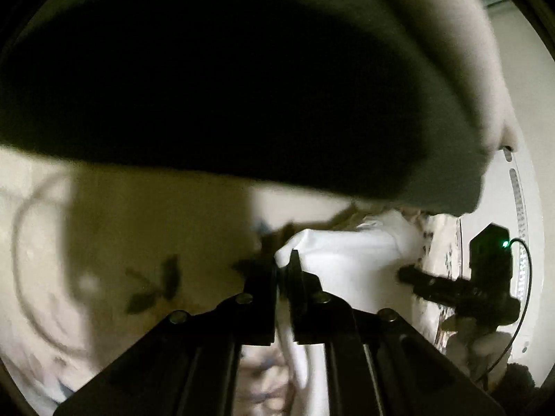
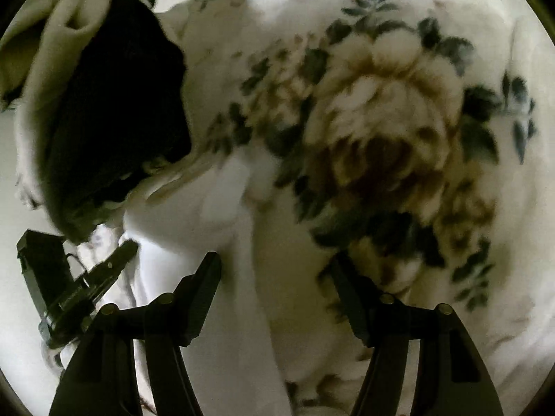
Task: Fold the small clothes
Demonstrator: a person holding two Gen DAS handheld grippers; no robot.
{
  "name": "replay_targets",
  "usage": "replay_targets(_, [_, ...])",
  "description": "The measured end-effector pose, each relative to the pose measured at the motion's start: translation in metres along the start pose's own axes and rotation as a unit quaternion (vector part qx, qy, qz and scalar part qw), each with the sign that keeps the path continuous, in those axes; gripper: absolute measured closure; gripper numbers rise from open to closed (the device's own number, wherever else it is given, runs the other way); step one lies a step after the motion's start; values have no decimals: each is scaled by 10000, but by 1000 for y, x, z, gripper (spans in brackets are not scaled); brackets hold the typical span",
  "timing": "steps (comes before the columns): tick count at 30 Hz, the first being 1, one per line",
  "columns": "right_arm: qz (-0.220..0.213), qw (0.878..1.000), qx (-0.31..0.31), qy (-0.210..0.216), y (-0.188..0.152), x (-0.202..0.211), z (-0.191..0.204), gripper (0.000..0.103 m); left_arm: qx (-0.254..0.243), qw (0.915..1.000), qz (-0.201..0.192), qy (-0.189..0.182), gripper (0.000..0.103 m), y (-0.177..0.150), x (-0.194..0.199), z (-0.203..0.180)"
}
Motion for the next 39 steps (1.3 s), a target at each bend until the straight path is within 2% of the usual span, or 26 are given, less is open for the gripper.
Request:
replay_targets(1, [4, 10000, -20, 1, 2, 0, 2, 35, 182, 9997, 23, -151, 95, -1, 3, 2])
replay_targets(2, [-2, 10000, -31, 69, 4, 1, 6, 35, 305, 9991, 14, -278, 91, -3, 8, 3])
replay_targets(4, [-21, 9995, 23, 320, 9, 8, 12, 35, 544, 9965, -118, -618, 74, -5, 20, 5])
replay_targets(5, [11, 9988, 71, 479, 10, 8, 18, 35, 663, 9939, -231, -852, 52, -7, 26, 6])
replay_targets(6, [54, 9982, 91, 589, 12, 6, 21, 35, 751, 9918, -280, -997, 41, -8, 27, 6])
replay_targets(7, [135, 9969, 115, 760, 12, 4, 25, 35, 848, 9881, -279, -1256, 41, -11, 25, 4])
replay_targets(9, [385, 9944, 140, 971, 11, -11, 34, 34, 827, 9856, -88, -1471, 41, -17, 13, -3])
replay_targets(12, [563, 9908, 185, 1214, 14, -32, 47, 34, 421, 9891, 63, -1411, 41, -26, -9, -20])
replay_targets(15, [475, 9899, 236, 1316, 23, -40, 60, 35, 166, 9916, -79, -1277, 44, -18, -16, -33])
replay_targets(16, [411, 9899, 250, 1331, 26, -40, 64, 46, 99, 9922, -166, -1234, 51, -16, -15, -36])
replay_targets(17, [360, 9904, 294, 1304, 28, -39, 66, 59, 56, 9934, -195, -1127, 86, -15, -15, -36])
replay_targets(18, [318, 9913, 327, 1239, 30, -38, 68, 87, 41, 9941, -173, -1074, 95, -15, -14, -36])
replay_targets(20, [132, 9911, 397, 1262, 31, -32, 75, 96, -53, 9945, -236, -1024, 95, -17, -10, -36])
replay_targets(27, [-293, 9883, 884, 1208, 18, 1, 106, 101, -285, 9927, -616, -995, 95, -30, 34, -53])
replay_targets(32, [-566, 9832, 1164, 1288, 1, 22, 126, 101, -598, 9894, -937, -938, 95, -56, 69, -83])
replay_targets(36, [-733, 9778, 1323, 1448, -26, 50, 140, 101, -868, 9851, -1150, -941, 95, -73, 90, -99])
replay_targets(39, [-829, 9730, 1424, 1617, -68, 71, 139, 101, -1081, 9824, -1222, -915, 95, -97, 110, -103])
Point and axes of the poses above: each gripper's, at about its wrist camera, not at the fingertips, and x roughly against the way its jaws point, z to its left, y to its top, the point moved 10 cm from there along -x, roughly the way its jaws point, and after that the axes turned 1 degree about x, right-handed, at the moved point
